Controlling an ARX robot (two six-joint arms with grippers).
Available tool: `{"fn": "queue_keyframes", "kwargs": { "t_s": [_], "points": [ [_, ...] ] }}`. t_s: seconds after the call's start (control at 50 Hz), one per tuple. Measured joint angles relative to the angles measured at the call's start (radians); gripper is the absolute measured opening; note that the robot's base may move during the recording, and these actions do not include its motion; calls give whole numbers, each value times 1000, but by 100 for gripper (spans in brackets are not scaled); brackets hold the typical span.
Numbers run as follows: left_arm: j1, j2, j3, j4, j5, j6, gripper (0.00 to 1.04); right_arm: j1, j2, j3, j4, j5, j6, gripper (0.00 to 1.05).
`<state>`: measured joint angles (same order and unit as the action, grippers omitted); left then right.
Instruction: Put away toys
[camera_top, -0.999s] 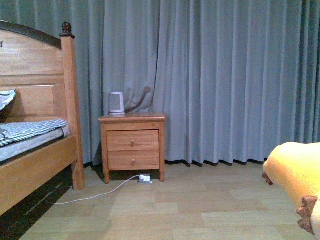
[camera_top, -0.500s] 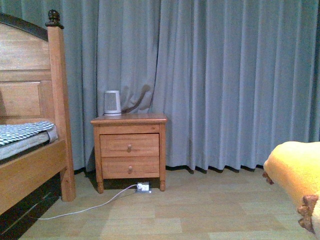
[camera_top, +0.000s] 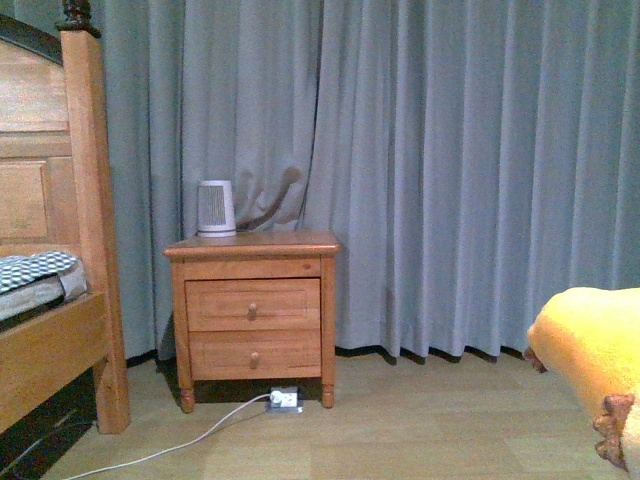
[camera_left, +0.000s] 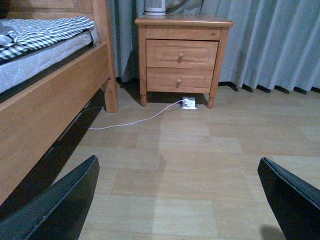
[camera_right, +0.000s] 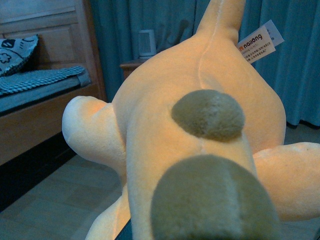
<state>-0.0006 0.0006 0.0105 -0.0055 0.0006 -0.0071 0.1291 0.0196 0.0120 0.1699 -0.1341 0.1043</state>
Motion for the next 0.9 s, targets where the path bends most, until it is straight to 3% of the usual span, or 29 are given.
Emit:
{"fn": "queue_keyframes", "kwargs": {
  "t_s": [0.899],
  "points": [
    [0,0,0,0,-1,0,99,0,0,0,0,0,0,9]
  ]
}}
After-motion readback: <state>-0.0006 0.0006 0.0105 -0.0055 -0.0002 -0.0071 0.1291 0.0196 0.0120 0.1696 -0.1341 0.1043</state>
